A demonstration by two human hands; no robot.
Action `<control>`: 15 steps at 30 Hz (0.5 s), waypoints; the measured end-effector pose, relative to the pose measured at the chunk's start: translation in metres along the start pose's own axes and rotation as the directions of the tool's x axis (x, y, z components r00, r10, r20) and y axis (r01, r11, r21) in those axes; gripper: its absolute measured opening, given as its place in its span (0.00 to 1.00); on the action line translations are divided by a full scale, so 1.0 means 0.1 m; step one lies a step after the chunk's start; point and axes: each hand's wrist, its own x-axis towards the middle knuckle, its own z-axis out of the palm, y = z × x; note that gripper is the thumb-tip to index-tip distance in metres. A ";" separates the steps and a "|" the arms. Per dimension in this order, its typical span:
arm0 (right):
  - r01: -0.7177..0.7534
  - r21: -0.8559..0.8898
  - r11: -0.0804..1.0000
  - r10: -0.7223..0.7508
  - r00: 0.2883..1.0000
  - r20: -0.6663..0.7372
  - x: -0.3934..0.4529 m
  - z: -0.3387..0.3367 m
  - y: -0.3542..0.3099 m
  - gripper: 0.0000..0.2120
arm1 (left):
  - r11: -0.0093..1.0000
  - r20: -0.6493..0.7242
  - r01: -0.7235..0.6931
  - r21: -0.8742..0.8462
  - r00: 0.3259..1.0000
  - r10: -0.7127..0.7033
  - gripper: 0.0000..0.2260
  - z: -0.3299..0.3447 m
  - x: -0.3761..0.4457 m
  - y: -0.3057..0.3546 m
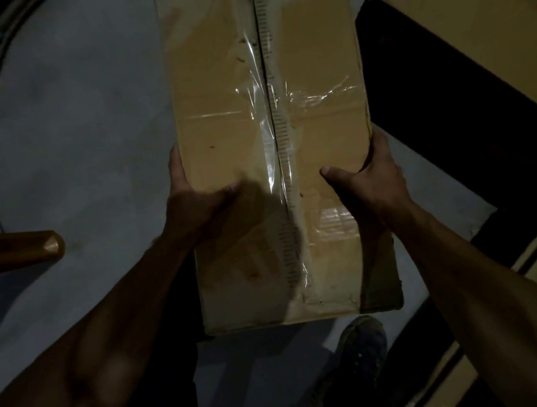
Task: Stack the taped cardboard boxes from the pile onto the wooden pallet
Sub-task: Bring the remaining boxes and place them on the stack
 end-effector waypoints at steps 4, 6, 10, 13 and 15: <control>-0.002 -0.009 1.000 0.001 1.000 -0.016 -0.19 -0.13 -0.16 0.45 | 1.000 -0.012 0.001 0.017 1.000 -0.001 0.54 -0.12 -0.13 0.18; -0.005 -0.001 1.000 0.005 1.000 -0.014 -0.33 -0.27 -0.31 0.44 | 0.999 -0.033 0.018 0.048 0.999 -0.017 0.53 -0.23 -0.23 0.35; -0.001 -0.018 1.000 0.001 1.000 -0.021 -0.70 -0.63 -0.73 0.42 | 0.994 -0.059 0.056 0.092 0.997 -0.051 0.53 -0.50 -0.49 0.90; -0.003 -0.010 1.000 0.003 0.999 -0.041 -1.04 -1.01 -1.14 0.41 | 0.995 -0.047 0.019 0.095 0.999 -0.015 0.48 -0.74 -0.69 1.44; -0.005 0.003 1.000 0.005 0.999 -0.047 -1.30 -1.28 -1.46 0.41 | 0.993 -0.046 -0.012 0.120 0.999 0.018 0.48 -0.93 -0.89 1.85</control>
